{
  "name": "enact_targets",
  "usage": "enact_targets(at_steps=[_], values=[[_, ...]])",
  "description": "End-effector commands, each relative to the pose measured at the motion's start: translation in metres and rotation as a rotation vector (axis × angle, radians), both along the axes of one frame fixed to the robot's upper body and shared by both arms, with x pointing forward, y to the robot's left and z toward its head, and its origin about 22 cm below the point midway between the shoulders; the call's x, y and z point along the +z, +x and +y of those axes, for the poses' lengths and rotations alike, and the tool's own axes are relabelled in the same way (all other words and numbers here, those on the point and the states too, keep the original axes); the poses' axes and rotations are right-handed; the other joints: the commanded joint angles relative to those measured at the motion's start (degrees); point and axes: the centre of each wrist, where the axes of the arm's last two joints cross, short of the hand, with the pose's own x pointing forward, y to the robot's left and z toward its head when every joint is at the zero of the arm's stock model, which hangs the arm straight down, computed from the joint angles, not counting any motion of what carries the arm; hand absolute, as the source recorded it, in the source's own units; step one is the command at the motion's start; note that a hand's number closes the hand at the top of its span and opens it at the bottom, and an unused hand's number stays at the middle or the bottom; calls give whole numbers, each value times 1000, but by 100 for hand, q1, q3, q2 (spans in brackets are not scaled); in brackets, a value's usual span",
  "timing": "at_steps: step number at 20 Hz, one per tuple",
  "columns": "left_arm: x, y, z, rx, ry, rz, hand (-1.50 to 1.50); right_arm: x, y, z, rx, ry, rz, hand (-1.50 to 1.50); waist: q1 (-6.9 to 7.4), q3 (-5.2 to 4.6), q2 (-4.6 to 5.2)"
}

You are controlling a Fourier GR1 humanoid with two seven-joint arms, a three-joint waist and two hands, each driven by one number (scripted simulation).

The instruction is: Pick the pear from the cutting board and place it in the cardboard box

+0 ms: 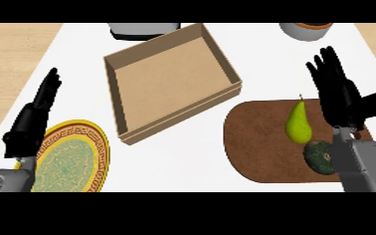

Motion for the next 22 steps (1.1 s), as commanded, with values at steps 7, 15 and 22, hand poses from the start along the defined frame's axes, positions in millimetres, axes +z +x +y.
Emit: enact_targets(at_steps=[7,15,22], values=[[-4,-9,34,161,102,131,0,48,-8,-43,206,-1026,-68,-150,75,-743,153],[-12,-18,35,273,79,238,0,15,-67,-60,302,-1272,-207,-150,-274,-360,137],[-19,-8,35,271,94,262,0,77,-49,-44,289,-1649,-225,-150,-237,-378,146]])
